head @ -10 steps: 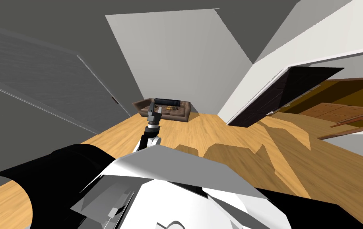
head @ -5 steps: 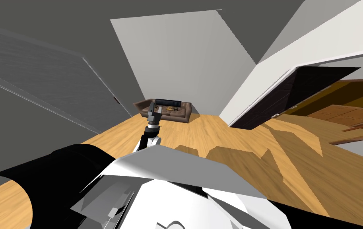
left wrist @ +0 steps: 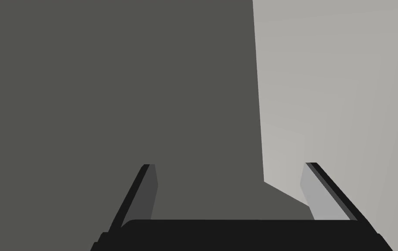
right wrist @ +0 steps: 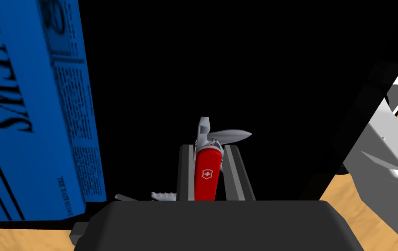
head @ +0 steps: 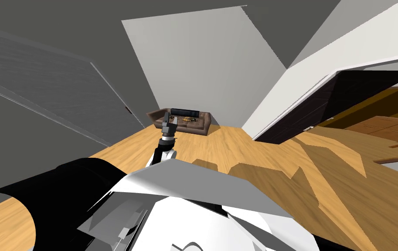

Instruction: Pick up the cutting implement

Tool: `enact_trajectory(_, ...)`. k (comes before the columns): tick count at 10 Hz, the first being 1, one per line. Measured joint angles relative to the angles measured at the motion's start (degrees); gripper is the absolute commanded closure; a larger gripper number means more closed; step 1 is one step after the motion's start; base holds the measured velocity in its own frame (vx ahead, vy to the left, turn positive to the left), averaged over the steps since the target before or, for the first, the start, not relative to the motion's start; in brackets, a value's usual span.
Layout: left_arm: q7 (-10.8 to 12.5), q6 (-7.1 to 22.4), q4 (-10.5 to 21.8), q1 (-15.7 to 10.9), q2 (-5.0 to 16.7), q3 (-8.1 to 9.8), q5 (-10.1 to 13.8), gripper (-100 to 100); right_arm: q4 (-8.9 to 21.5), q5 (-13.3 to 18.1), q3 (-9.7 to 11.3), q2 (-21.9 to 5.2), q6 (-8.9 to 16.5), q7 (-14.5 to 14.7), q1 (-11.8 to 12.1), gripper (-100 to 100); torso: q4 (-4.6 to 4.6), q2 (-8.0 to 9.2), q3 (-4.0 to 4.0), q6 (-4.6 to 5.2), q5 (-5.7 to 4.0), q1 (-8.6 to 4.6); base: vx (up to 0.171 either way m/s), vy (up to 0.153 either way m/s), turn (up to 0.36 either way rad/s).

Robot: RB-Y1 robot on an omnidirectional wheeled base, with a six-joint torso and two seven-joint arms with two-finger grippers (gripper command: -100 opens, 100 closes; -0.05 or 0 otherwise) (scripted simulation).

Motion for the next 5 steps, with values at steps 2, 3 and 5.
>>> enact_trajectory(2, 0.0, 0.0, 0.0, 0.0, 0.0, 0.0, 0.0, 0, 1.5, 0.5, 0.9, 0.4, -3.5, -0.6, 2.6, 100, 0.0, -0.16, -0.08, -0.04, -0.01, 0.04, 0.13, 0.007, 0.056)
enact_trajectory(3, 0.0, 0.0, 0.0, 0.0, 0.0, 0.0, 0.0, 0, 0.9, 0.9, -0.3, 0.1, -4.3, 0.1, 4.8, 100, -0.02, -0.22, -0.12, -0.05, 0.03, 0.01, 0.093, -0.005, 0.017)
enact_trajectory(5, 0.0, 0.0, 0.0, 0.0, 0.0, 0.0, 0.0, 0, 2.2, 1.1, 1.1, 0.3, -6.1, -0.7, 4.9, 0, 0.04, 0.04, 0.03, -0.06, -0.01, -0.01, 0.02, 0.0, 0.002)
